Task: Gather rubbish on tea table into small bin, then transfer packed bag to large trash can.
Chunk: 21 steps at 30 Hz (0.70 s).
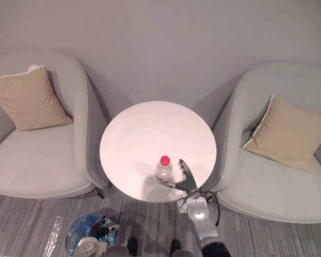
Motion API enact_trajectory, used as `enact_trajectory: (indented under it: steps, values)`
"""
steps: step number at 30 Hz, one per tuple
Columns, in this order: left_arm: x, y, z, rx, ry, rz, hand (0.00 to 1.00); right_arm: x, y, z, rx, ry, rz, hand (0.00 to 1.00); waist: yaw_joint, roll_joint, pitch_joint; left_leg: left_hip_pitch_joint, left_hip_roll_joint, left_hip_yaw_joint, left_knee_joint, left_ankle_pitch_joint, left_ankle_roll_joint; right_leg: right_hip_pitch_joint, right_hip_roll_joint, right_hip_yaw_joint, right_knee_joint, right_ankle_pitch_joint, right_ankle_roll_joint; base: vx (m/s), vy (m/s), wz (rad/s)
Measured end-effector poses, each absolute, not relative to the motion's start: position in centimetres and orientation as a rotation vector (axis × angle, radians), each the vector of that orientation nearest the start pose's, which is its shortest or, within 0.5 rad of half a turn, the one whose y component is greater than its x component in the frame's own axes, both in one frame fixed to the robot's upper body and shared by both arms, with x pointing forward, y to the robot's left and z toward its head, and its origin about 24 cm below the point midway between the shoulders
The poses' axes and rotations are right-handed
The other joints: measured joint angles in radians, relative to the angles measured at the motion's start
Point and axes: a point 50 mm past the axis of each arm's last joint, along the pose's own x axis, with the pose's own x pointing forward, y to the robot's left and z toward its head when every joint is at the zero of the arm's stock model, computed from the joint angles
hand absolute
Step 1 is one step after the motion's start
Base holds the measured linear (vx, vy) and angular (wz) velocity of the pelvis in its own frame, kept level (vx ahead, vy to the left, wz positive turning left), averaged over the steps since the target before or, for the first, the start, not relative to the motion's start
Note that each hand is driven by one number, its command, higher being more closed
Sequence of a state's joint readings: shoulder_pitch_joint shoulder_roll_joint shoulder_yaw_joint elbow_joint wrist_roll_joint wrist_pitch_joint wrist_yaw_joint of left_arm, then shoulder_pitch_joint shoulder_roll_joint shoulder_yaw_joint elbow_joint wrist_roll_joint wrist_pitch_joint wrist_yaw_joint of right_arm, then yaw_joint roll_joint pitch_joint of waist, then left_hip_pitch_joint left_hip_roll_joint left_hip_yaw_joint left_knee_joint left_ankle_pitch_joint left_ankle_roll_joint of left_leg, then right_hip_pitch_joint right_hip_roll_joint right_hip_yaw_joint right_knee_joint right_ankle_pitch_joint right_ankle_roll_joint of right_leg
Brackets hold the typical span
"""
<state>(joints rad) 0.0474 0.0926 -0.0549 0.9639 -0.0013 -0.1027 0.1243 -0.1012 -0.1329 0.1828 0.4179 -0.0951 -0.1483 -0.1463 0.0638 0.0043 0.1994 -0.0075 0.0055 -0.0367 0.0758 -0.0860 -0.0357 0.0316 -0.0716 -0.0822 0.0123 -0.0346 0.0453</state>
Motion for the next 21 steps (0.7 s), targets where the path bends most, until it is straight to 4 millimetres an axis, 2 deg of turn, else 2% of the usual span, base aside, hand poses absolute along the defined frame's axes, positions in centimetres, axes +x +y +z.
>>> enact_trajectory:
  steps: [5, 6, 9, 13, 15, 21]
  values:
    - [14.5, 18.3, -13.9, 0.13, 0.858, 0.137, 0.0, 27.5, -13.2, -0.6, -0.256, 0.119, 0.08, 0.0, 0.016, 0.011, 0.057, -0.028, -0.001, -0.02, 0.014, 0.0, 0.0, -0.013, 0.0, -0.014, 0.003, 0.002, -0.002, 0.0, -0.002, 0.12]
    - [14.6, 18.2, -13.9, 0.126, 0.854, 0.139, 0.0, 27.6, -13.2, -0.6, -0.257, 0.117, 0.081, 1.0, 0.019, 0.012, 0.064, -0.028, -0.001, -0.022, 0.014, 0.0, 0.0, -0.013, 0.0, -0.015, 0.004, 0.001, -0.002, 0.0, 0.002, 0.13]
    - [15.2, 18.2, -13.6, 0.116, 0.838, 0.147, 0.0, 28.2, -12.9, -0.4, -0.258, 0.117, 0.077, 1.0, 0.028, 0.017, 0.091, -0.033, -0.001, -0.032, 0.017, 0.0, 0.0, -0.017, 0.0, -0.018, 0.014, 0.001, -0.002, -0.01, 0.006, 0.08]
    - [15.7, 18.1, -13.3, 0.103, 0.814, 0.152, 0.0, 29.5, -12.6, 0.9, -0.257, 0.069, 0.066, 1.0, 0.041, 0.02, 0.103, -0.088, -0.008, -0.041, 0.046, -0.001, 0.0, -0.056, -0.005, -0.021, 0.02, 0.001, -0.002, -0.03, 0.015, 0.07]
    - [15.9, 18.0, -13.2, 0.101, 0.802, 0.151, 0.0, 29.7, -12.5, 1.1, -0.252, 0.062, 0.059, 1.0, 0.049, 0.021, 0.107, -0.09, -0.008, -0.047, 0.049, -0.001, 0.0, -0.055, -0.004, -0.022, 0.02, 0.001, -0.002, -0.02, 0.003, 0.09]
    - [16.0, 18.0, -13.1, 0.099, 0.793, 0.155, 0.0, 29.4, -12.0, 1.8, -0.229, 0.027, 0.072, 1.0, 0.049, 0.021, 0.113, -0.088, -0.008, -0.05, 0.049, 0.0, 0.0, -0.054, -0.004, -0.018, 0.024, 0.001, -0.002, -0.01, 0.0, 0.02]
